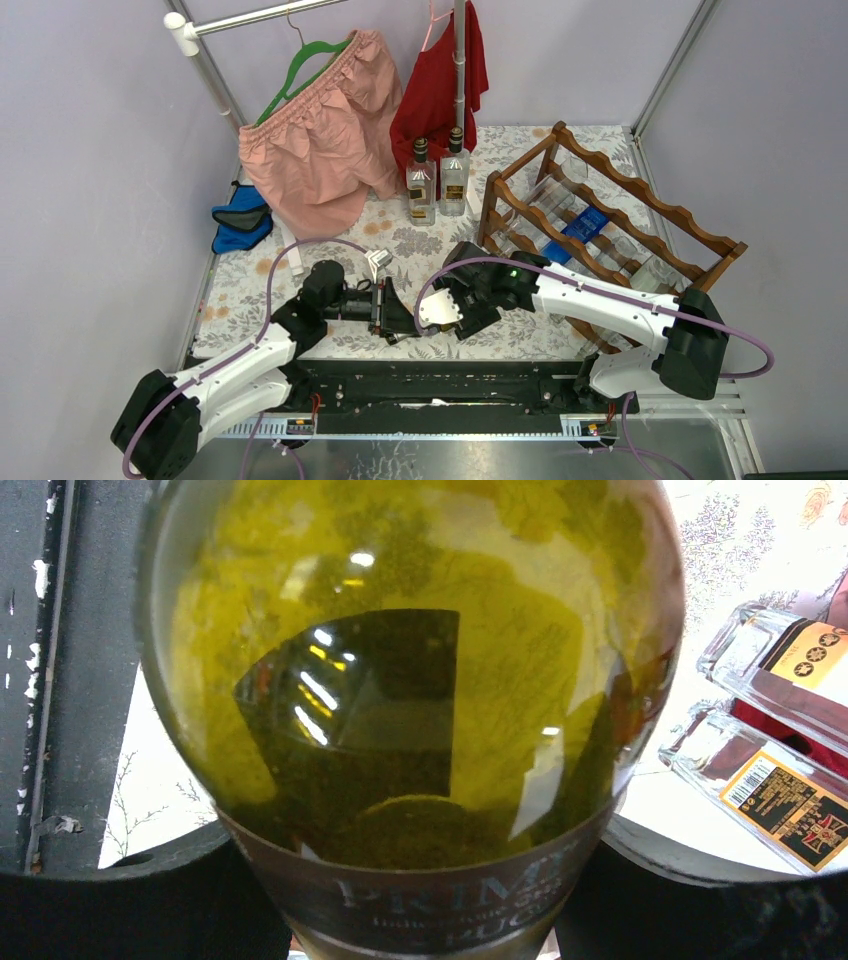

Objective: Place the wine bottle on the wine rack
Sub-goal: Pick up the wine bottle from the center of the board.

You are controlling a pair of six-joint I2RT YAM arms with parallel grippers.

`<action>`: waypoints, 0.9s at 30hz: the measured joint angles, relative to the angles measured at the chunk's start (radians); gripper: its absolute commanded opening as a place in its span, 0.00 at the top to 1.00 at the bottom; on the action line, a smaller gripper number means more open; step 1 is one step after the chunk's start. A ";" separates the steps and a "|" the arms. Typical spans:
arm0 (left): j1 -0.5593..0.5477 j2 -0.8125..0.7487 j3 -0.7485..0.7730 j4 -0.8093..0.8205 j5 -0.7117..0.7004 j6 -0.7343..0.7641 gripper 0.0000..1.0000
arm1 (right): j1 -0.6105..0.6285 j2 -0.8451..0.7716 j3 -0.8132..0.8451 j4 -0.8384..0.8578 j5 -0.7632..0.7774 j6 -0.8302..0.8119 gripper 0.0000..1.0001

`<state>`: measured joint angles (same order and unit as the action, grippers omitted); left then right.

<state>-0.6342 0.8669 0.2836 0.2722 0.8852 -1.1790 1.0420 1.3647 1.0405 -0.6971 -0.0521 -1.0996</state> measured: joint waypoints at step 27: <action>0.000 0.023 -0.002 0.029 0.024 0.004 0.52 | 0.001 0.013 0.008 -0.002 -0.020 0.028 1.00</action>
<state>-0.6346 0.8894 0.2817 0.3016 0.9096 -1.1751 1.0431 1.3773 1.0481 -0.6987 -0.0719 -1.0718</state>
